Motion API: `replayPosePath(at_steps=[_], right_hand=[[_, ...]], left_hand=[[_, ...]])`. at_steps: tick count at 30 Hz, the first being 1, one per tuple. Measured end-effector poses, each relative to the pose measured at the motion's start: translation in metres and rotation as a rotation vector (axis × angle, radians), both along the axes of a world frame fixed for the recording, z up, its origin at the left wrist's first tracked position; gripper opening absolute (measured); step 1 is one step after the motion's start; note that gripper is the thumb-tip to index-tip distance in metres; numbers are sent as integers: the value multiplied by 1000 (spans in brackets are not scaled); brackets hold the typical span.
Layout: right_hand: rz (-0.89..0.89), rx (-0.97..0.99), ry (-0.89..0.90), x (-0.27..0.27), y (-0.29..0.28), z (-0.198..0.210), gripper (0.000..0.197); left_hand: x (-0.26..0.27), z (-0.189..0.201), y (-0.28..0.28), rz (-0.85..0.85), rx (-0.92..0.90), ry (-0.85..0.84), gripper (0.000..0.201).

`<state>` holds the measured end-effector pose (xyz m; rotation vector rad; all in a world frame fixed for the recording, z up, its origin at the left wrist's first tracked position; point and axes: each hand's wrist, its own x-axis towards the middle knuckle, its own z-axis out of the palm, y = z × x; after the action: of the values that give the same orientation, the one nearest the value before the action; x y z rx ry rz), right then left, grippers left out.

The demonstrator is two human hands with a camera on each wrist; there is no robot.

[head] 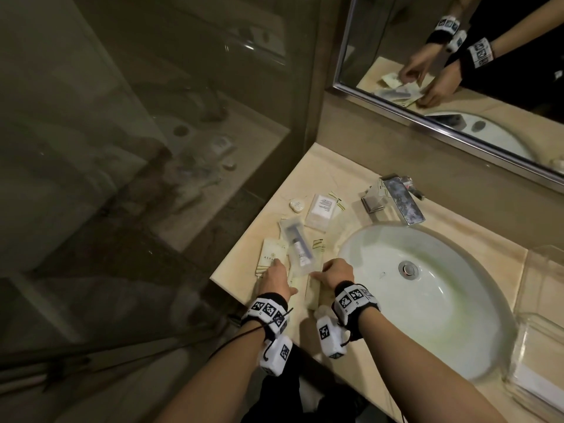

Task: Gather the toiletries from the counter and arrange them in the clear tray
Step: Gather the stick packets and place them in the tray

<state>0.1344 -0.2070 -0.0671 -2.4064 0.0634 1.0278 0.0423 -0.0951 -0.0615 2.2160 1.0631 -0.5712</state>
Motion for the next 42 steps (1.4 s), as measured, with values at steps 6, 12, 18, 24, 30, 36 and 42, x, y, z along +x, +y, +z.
replayPosePath(at_steps=[6, 12, 18, 24, 30, 36, 42], right_hand=[[-109, 95, -8, 10, -22, -5, 25], [-198, 165, -28, 16, -41, -7, 29], [-231, 252, -6, 26, -61, -5, 26], [-232, 420, 52, 36, -77, 13, 19], [-196, 574, 7, 42, -106, 42, 21], [-193, 701, -132, 44, -166, 80, 25], [-310, 905, -79, 45, -257, 103, 34]], left_hand=[[8, 1, -4, 59, -37, 40, 45], [14, 7, -7, 135, -49, 24, 39], [11, 25, -5, 169, -29, 19, 42], [11, 55, 1, 212, 3, -16, 36], [28, 77, -22, 211, -109, -171, 31], [61, 92, -88, 113, -391, -396, 33], [92, 100, -177, 55, -612, -498, 24]])
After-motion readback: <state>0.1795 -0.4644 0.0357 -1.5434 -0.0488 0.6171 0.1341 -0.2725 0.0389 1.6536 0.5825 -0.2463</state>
